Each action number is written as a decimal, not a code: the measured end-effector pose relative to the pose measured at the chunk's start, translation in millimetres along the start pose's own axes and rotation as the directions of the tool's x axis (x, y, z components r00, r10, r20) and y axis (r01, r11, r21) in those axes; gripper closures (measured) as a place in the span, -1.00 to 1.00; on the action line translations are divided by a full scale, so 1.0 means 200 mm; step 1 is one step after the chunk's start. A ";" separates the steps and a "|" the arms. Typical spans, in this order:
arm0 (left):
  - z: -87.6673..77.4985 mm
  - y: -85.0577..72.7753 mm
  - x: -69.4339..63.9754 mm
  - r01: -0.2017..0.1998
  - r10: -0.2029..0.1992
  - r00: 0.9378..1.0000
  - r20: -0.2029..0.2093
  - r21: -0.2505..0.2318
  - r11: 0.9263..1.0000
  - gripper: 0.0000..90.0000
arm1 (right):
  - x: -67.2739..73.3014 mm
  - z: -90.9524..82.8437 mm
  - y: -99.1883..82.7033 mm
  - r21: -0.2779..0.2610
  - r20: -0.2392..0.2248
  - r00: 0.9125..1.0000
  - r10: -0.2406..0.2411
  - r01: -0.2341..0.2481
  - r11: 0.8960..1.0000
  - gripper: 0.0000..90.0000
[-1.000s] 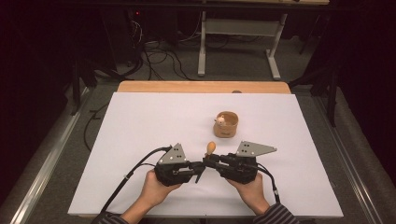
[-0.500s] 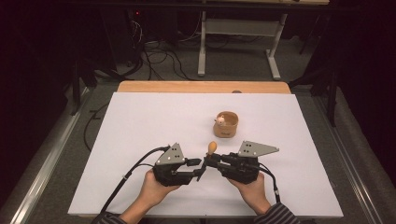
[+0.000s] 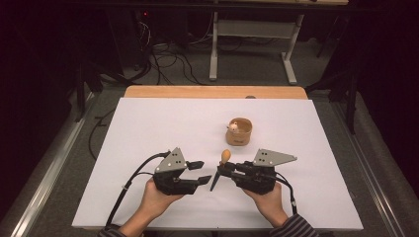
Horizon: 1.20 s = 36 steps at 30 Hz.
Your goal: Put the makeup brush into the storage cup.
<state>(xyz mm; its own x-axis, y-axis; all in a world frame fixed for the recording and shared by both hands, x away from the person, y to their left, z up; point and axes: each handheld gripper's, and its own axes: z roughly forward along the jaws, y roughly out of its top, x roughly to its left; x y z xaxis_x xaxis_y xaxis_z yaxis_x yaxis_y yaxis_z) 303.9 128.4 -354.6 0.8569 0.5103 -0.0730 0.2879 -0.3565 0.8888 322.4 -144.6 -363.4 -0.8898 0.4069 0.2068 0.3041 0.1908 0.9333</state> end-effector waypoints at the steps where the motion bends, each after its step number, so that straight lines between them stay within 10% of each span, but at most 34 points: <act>1: -0.01 0.00 0.00 0.001 -0.002 1.000 -0.006 -0.005 1.000 0.08 | 0.00 0.00 0.00 0.001 0.001 1.000 0.000 0.000 1.000 0.76; 16: -0.22 -0.07 0.08 0.058 -0.064 0.993 -0.102 -0.066 0.996 0.05 | 0.00 0.00 0.00 0.007 0.001 1.000 -0.002 0.002 1.000 0.76; 36: -0.36 -0.23 0.17 0.146 -0.169 0.966 -0.198 -0.123 0.982 0.02 | -0.01 -0.02 0.00 0.013 0.008 1.000 -0.007 0.007 1.000 0.76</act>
<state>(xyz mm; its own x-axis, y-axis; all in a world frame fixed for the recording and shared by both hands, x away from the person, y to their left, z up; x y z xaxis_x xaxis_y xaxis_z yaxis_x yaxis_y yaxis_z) 288.1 218.3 -364.4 0.6940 0.7080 -0.1306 0.3551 -0.1787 0.9176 323.0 -149.8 -362.1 -0.8894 0.4122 0.1977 0.3020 0.2050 0.9310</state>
